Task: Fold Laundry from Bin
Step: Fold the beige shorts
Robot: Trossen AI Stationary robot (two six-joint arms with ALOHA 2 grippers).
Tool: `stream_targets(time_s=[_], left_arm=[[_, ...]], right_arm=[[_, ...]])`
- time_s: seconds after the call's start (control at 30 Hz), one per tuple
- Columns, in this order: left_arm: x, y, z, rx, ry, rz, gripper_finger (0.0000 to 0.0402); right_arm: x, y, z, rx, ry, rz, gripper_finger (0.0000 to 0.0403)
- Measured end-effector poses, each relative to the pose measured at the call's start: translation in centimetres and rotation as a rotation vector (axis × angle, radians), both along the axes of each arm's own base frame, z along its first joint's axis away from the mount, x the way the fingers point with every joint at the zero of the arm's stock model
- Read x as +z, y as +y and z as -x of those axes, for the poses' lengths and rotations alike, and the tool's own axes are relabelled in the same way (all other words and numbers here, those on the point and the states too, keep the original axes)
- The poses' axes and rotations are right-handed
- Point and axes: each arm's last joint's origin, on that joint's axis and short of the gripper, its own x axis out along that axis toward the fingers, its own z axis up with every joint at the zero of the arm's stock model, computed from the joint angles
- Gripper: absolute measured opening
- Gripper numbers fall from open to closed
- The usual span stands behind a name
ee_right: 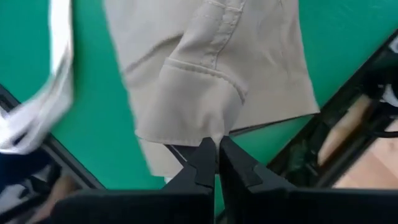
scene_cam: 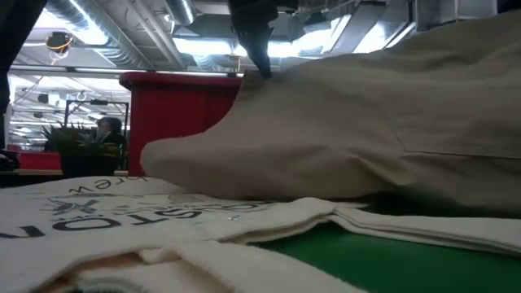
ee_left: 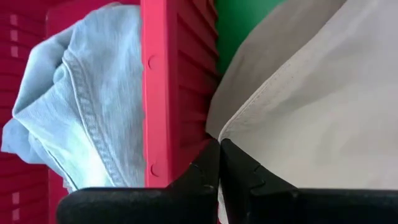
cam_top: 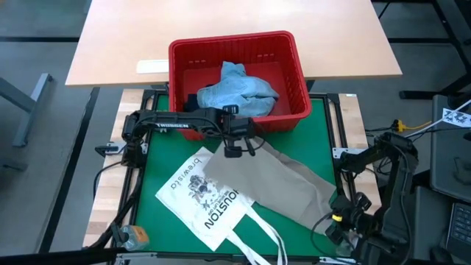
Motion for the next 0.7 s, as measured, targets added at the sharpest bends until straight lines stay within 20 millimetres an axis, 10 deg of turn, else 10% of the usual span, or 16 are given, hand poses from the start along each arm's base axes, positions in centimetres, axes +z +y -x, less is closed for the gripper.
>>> stream_targets(time_s=[0.7], left_arm=[[-2.7,0.2,-0.7,0.017,-0.021,-0.024,0.0]], right_arm=[[-4.9,-1.7,1.2,-0.002,0.267,0.135,0.0005]])
